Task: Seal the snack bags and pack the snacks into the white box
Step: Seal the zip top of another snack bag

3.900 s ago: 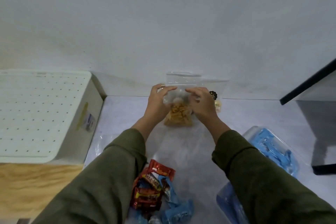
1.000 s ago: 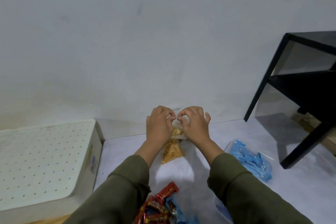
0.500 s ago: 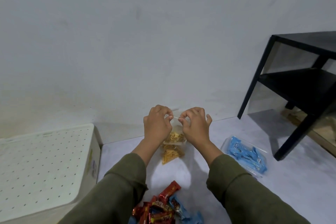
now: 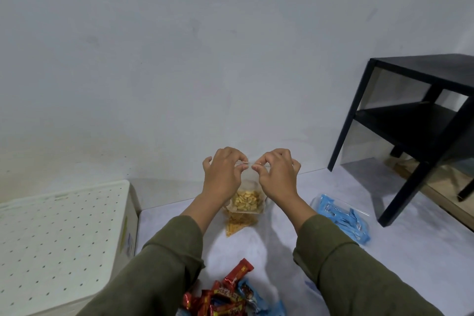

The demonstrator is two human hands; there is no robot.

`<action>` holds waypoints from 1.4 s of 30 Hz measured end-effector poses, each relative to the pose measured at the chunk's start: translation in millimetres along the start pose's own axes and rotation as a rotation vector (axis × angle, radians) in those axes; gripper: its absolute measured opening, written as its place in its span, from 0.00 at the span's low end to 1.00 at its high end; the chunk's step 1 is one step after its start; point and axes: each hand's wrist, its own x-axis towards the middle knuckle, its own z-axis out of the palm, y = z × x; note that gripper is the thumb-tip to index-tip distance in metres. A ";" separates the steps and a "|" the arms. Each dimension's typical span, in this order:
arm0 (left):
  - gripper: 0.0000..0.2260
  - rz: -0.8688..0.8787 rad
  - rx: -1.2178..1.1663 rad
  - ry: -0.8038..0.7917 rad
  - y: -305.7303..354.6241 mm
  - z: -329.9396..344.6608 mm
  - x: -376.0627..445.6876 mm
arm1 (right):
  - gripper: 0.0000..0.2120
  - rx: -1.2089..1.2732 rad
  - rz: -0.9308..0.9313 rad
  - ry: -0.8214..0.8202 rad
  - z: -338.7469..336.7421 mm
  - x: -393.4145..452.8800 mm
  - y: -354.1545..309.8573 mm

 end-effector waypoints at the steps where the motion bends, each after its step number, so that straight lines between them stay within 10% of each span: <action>1: 0.05 0.007 0.010 -0.017 -0.6 -1.3 0.5 | 0.04 0.009 0.005 -0.018 0.9 1.2 -0.7; 42: 0.04 -0.210 -0.601 0.092 7.0 -26.1 10.5 | 0.04 0.582 0.140 -0.022 -4.7 7.3 -13.1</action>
